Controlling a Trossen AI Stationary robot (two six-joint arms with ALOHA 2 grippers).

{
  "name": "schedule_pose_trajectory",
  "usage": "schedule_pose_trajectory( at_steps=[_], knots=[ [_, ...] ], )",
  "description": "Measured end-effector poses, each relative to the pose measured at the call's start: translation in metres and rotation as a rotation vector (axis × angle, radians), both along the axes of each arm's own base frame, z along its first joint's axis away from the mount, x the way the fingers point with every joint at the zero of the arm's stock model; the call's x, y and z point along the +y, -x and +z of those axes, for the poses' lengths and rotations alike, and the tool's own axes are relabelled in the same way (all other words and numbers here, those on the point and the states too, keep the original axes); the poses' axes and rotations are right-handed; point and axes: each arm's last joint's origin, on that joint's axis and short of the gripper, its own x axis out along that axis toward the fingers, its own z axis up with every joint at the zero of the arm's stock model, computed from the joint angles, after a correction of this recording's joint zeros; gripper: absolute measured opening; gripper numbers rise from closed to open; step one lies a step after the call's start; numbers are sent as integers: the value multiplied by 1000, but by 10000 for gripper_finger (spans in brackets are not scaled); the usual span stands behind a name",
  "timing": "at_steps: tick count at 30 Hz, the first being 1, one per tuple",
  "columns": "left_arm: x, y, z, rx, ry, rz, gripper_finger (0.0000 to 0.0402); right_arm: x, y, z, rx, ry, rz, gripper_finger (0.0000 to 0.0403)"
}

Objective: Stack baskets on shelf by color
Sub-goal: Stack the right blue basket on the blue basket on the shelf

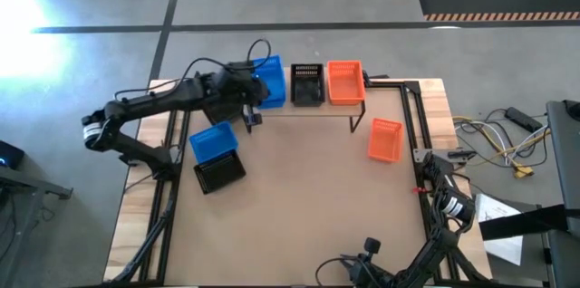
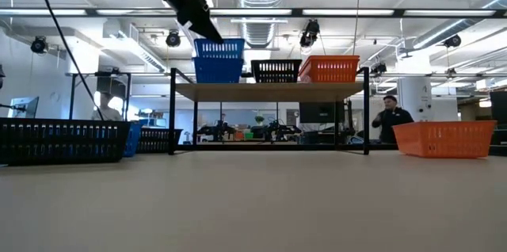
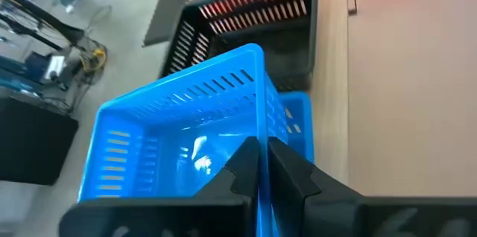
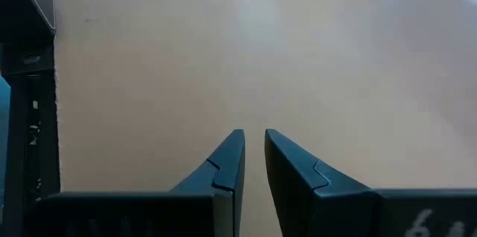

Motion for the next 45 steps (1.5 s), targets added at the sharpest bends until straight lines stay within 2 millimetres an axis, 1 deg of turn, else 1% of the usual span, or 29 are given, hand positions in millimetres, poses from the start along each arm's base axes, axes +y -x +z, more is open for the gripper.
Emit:
schedule_pose_trajectory(
  at_steps=[3, 11, 14, 19, 23, 29, 32, 34, 37, 43, 45],
  knots=[
    [1, -2, -4, 18, 7, 0, 0, 0, 0, 0, 0, -1, -1, 47],
    [0, -1, -6, 43, 16, 0, 0, 0, 0, 0, -1, -1, -2, 47],
    [1, -1, -8, 57, 21, 0, 7, 0, 0, 0, -2, -1, -2, 47],
    [2, -5, -14, 78, 29, 1, 35, 0, 0, 0, -2, 0, -2, 47],
    [2, -6, -16, 86, 30, 0, 68, 0, 0, 0, -3, 0, -2, 47],
    [-2, 4, -4, 47, 12, -1, 114, 0, 0, 0, -17, 8, -1, 47],
    [-4, 10, 2, 22, 11, -7, 126, 0, 0, 0, -17, 11, 0, 47],
    [-6, 12, 3, 15, 22, -25, 129, 0, 0, 0, -16, 12, 0, 47],
    [-7, 13, -2, 31, 32, -28, 130, 0, 0, 0, -16, 12, 0, 47],
    [-5, 10, -26, 91, 58, -27, 130, 0, 0, 0, -16, 12, 0, 47],
    [-5, 9, -30, 103, 64, -27, 130, 0, 0, 0, -16, 12, 0, 47]
  ],
)
